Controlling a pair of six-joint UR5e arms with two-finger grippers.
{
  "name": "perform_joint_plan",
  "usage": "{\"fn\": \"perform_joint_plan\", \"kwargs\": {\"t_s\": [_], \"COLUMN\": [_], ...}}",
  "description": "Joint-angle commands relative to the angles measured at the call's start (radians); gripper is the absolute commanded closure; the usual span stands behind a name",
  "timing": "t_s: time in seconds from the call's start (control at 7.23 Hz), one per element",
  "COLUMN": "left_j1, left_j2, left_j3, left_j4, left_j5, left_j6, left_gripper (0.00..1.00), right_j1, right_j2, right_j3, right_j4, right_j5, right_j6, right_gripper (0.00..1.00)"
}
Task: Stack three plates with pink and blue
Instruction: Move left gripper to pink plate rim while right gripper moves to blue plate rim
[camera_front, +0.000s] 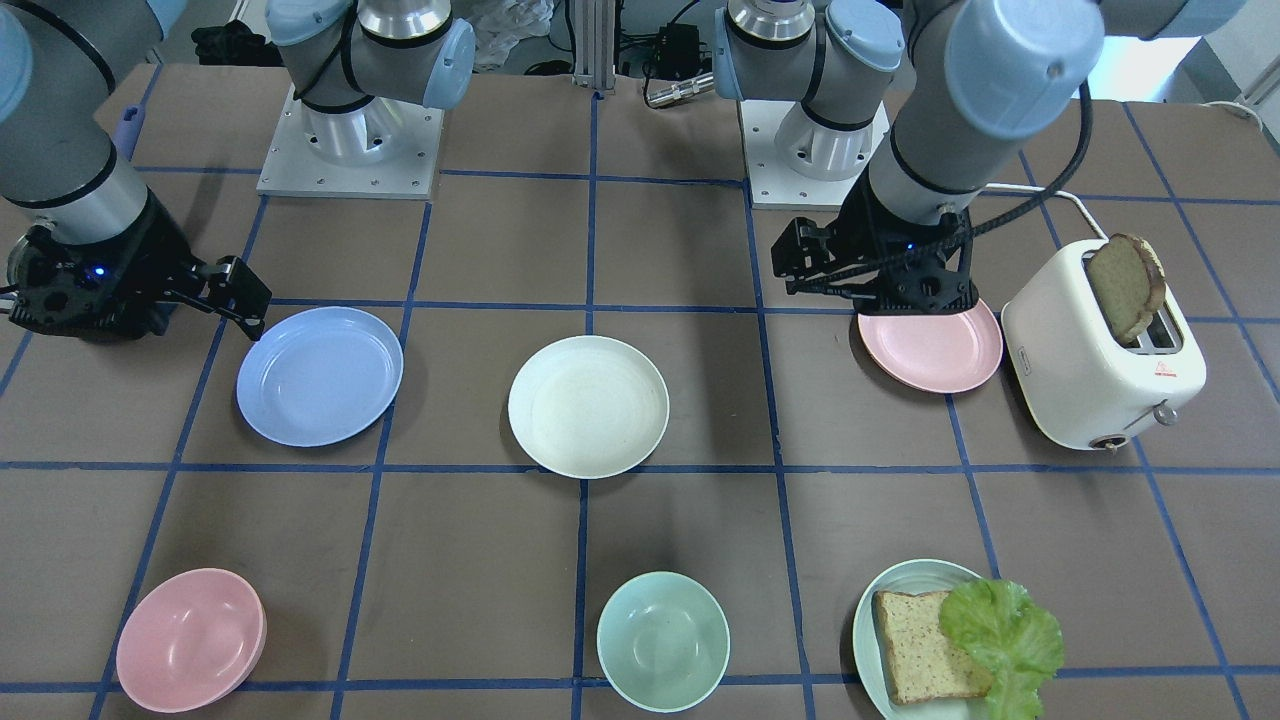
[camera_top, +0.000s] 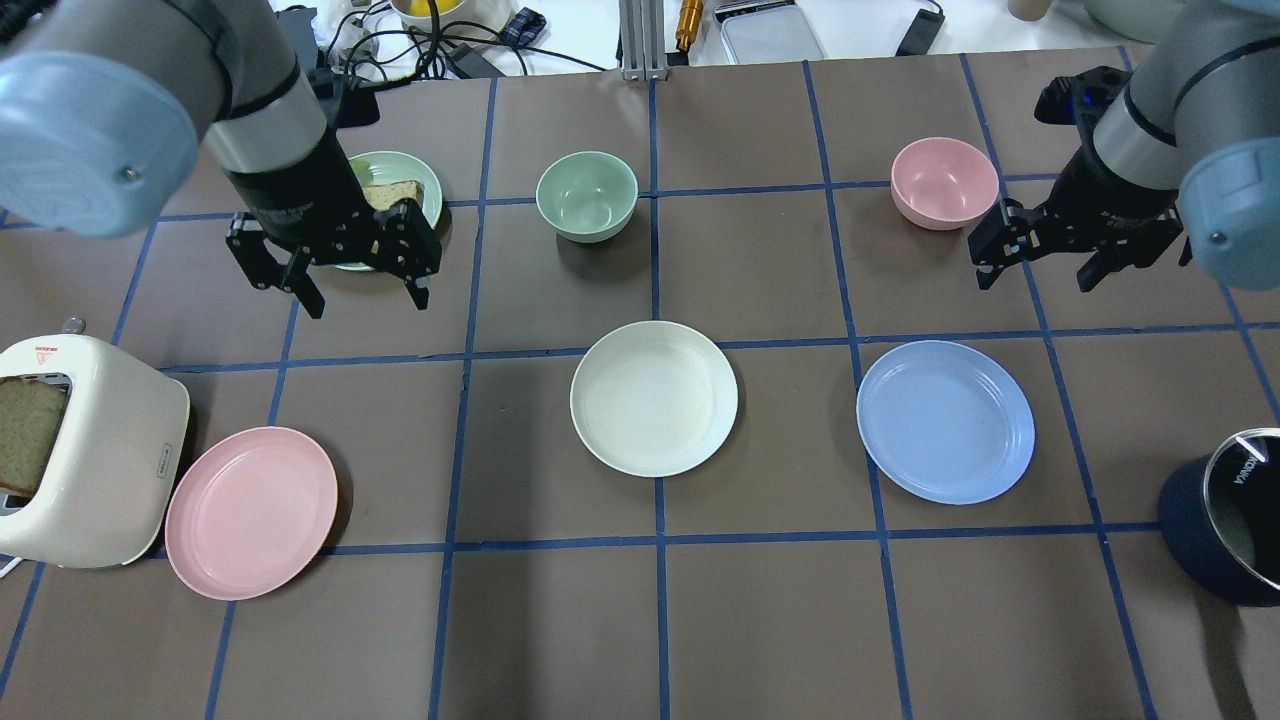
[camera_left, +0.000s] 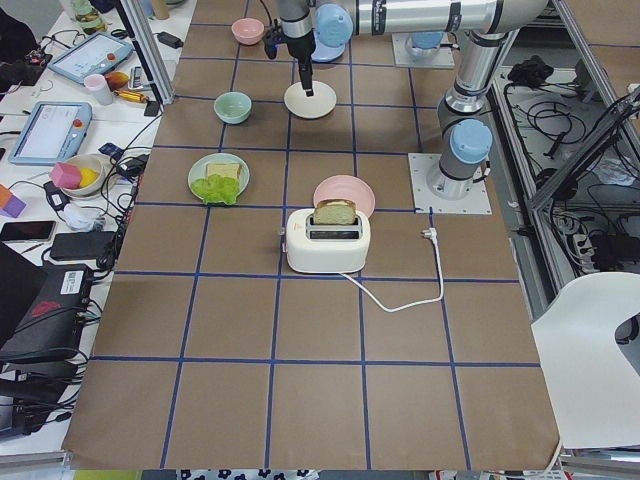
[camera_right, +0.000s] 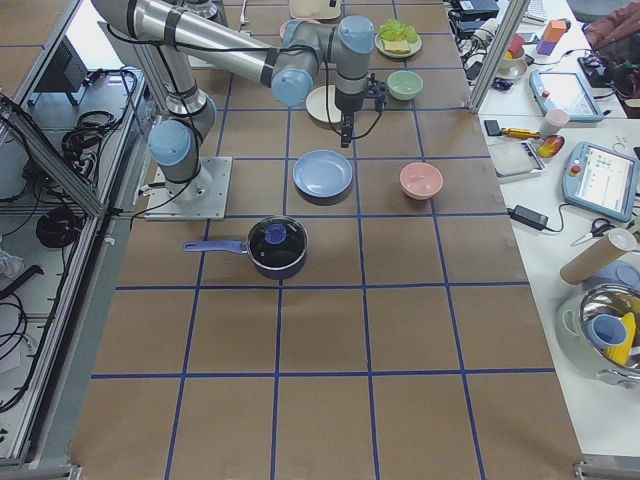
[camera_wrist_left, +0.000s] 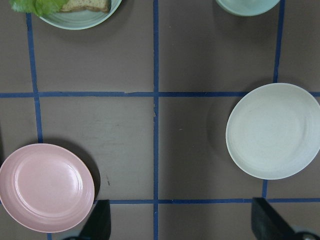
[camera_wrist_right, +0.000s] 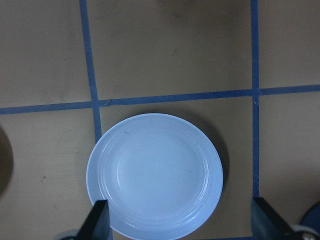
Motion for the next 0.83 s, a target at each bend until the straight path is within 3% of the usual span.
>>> {"fn": "perform_joint_plan", "kwargs": {"t_s": [0.0, 0.14, 0.28, 0.41, 0.55, 0.69], "left_j1": [0.101, 0.135, 0.173, 0.224, 0.24, 0.241], "left_j2": [-0.012, -0.012, -0.012, -0.029, -0.032, -0.032], "left_j3": [-0.182, -0.254, -0.361, -0.447, -0.497, -0.55], "left_j4": [0.124, 0.186, 0.34, 0.465, 0.518, 0.603], "left_j5": [0.059, 0.077, 0.09, 0.182, 0.195, 0.195], "left_j6": [0.053, 0.152, 0.179, 0.213, 0.247, 0.247], "left_gripper": [0.0, 0.0, 0.0, 0.0, 0.0, 0.0], "right_j1": [-0.079, -0.107, -0.124, -0.144, -0.156, -0.158], "right_j2": [0.04, 0.057, 0.065, 0.098, 0.118, 0.123], "right_j3": [0.179, 0.257, 0.293, 0.297, 0.297, 0.298], "right_j4": [-0.205, -0.307, -0.343, -0.348, -0.34, -0.336], "right_j5": [0.008, 0.01, 0.01, 0.034, 0.08, 0.08], "right_j6": [-0.095, -0.165, -0.182, -0.211, -0.237, -0.243], "right_gripper": [0.02, 0.03, 0.12, 0.15, 0.15, 0.27]}}
